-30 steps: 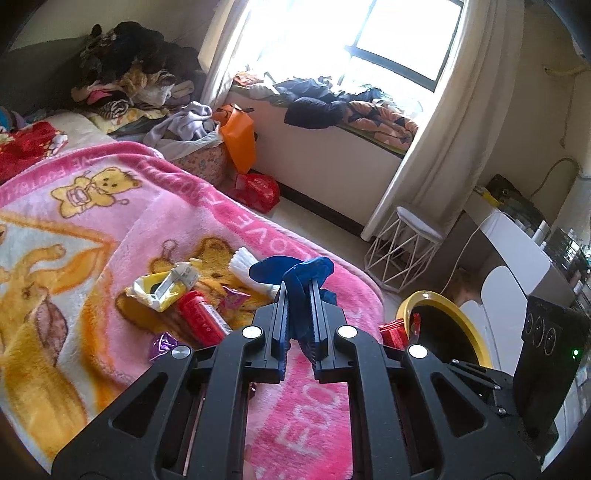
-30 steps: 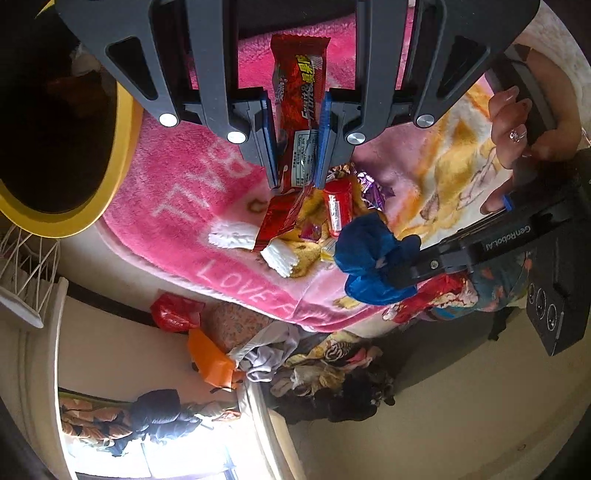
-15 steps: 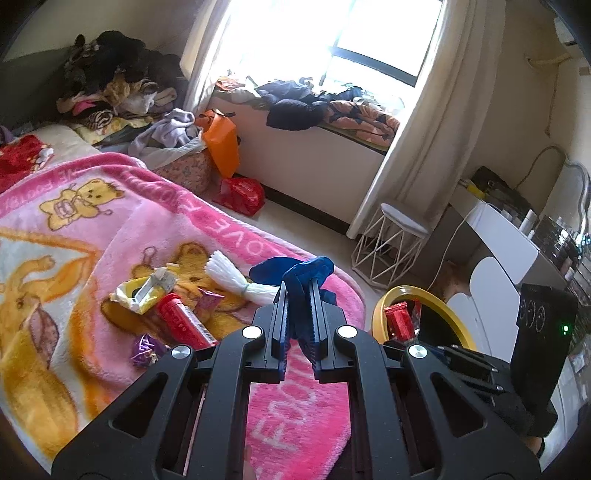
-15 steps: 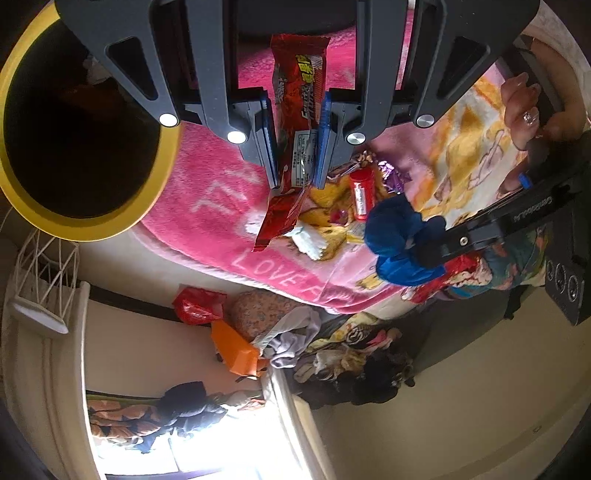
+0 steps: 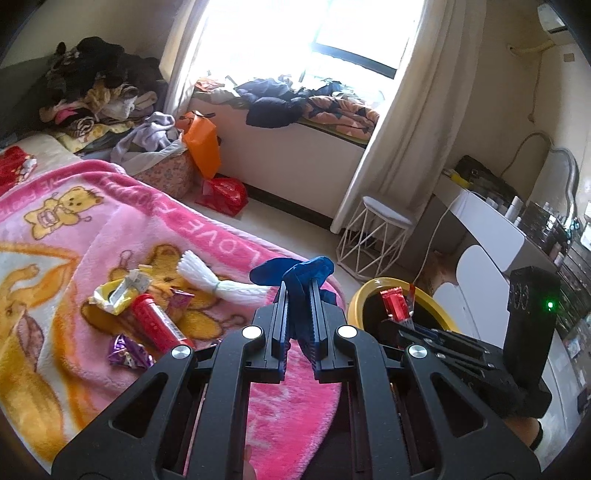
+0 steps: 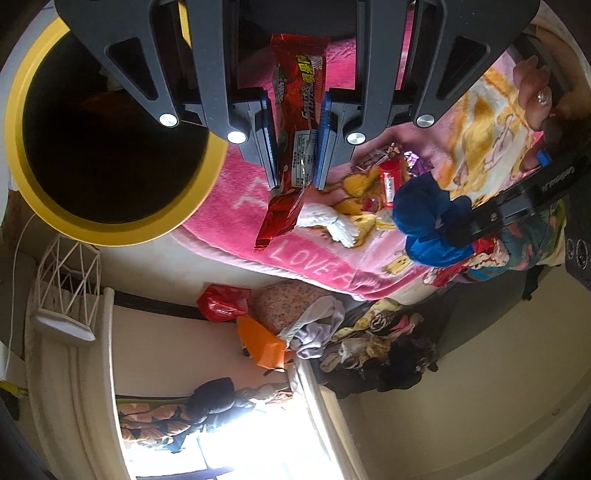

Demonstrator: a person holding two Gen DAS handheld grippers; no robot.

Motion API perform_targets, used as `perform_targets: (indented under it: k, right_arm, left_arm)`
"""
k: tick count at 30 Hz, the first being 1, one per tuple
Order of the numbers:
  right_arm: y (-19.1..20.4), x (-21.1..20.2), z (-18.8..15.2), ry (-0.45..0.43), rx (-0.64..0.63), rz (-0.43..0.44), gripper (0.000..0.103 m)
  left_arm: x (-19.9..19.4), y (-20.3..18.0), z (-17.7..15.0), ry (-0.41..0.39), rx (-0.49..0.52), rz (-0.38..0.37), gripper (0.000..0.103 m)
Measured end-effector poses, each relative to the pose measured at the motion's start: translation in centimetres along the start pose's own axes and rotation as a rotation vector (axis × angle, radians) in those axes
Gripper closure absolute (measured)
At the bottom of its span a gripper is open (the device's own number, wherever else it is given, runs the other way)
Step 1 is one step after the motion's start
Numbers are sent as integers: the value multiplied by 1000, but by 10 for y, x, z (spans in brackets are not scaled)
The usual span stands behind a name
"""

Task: Collect trash
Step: 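Carry both wrappers over the yellow bin and open both tools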

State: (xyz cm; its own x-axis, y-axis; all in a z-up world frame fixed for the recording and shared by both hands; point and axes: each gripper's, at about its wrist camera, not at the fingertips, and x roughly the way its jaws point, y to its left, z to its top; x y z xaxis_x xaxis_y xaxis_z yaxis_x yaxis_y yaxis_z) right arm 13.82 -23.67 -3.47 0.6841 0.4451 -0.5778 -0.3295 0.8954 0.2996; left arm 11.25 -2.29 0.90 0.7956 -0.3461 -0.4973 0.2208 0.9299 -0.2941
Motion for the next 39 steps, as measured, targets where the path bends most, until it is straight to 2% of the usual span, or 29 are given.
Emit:
perform_targets:
  k: [32,39]
  right_arm:
    - [-80,-30,-1,-68,141,-218,84]
    - [-96,-32,-3,-73,137,-301,84]
  left_arm:
    - [35,-77,-25,93,134,-126,97]
    - [46,-94,-29,107,164,-151,97]
